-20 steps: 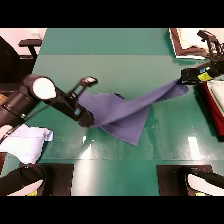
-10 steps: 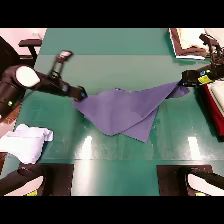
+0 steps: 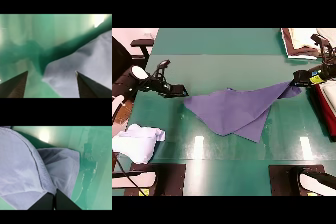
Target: Fold the shirts.
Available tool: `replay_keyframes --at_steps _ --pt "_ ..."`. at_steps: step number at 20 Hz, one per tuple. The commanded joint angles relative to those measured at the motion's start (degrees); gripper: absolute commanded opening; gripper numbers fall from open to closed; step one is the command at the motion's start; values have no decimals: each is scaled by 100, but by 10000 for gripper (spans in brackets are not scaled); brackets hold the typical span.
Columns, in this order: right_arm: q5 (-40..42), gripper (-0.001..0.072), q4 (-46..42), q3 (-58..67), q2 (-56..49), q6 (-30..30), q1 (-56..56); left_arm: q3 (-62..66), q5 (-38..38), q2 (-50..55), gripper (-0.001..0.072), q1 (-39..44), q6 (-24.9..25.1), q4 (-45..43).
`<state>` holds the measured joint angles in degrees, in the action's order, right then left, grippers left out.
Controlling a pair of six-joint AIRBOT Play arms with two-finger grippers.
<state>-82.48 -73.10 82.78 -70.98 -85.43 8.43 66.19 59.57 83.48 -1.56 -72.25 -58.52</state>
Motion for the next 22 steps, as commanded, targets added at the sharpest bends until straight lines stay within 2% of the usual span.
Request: replay_keyframes --at_steps 1,2,3,4,8,9,10,15,22 --pt "4 16 0 -2 -4 -2 -4 7 162 326 712 -85 522 730" --pt "4 16 0 -2 -4 -2 -4 7 221 326 689 -85 522 761" --pt "2 16 0 -2 -4 -2 -4 7 420 326 506 -85 525 758" --pt "0 16 0 -2 -4 -2 -4 7 710 328 420 -85 533 756" --pt "2 16 0 -2 -2 -2 -4 11 1161 328 418 -85 772 754" --pt "0 16 0 -2 -2 -2 -4 11 1161 328 261 -85 728 756" --pt "0 17 2 -2 -2 -2 -4 11 1161 328 24 -85 715 758" --pt "-79 17 -55 459 46 4 -7 420 1051 -157 23 -87 463 796" --pt "-516 16 -46 3733 52 151 -4 3112 579 -2540 24 -181 455 664"
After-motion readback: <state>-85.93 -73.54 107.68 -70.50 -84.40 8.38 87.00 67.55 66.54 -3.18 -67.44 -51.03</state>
